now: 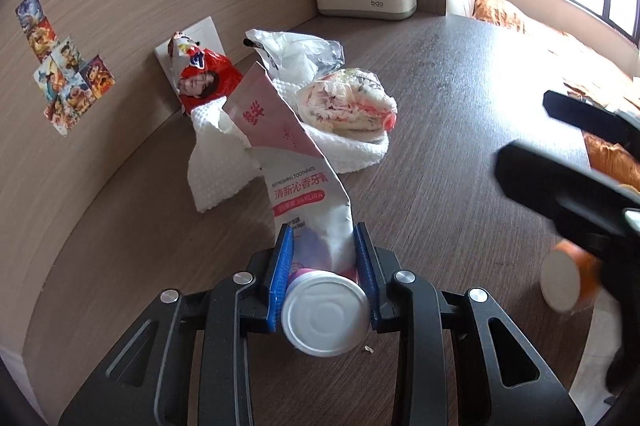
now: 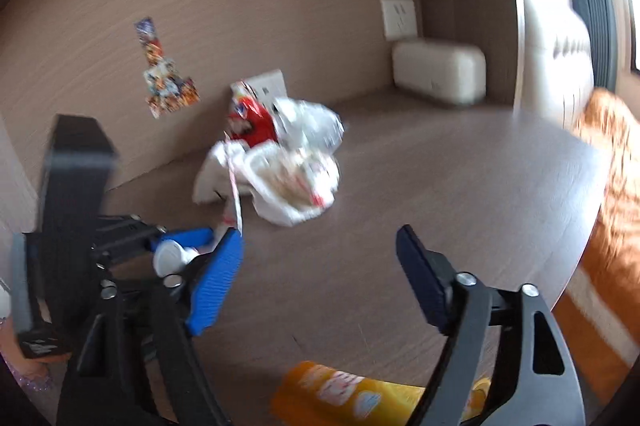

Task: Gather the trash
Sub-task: 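Lift the toothpaste tube with the left tool while the right tool lifts the chip can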

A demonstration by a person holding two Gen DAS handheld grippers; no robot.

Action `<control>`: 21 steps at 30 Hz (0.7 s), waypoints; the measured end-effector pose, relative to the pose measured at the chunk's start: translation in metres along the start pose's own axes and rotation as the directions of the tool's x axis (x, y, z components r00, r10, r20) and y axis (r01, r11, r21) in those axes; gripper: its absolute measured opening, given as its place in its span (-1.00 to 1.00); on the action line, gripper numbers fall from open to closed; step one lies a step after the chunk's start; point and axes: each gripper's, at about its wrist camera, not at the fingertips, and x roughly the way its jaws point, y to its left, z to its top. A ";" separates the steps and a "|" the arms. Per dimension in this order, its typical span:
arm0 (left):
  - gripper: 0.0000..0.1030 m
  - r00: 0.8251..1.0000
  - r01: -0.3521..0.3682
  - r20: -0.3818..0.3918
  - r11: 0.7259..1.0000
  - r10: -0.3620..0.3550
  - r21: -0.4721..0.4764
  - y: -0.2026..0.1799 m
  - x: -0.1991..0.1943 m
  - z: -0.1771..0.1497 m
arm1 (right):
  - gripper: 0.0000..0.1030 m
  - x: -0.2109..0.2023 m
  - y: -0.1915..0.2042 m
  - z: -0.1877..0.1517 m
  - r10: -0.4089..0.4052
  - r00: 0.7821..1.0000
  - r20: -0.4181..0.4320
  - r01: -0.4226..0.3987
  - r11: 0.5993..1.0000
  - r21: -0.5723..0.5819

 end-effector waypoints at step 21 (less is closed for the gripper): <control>-0.42 0.999 0.034 0.002 0.999 -0.034 -0.005 -0.001 -0.013 -0.002 | 0.32 -0.023 -0.009 -0.046 -0.015 0.984 -0.177 -0.019 0.982 -0.188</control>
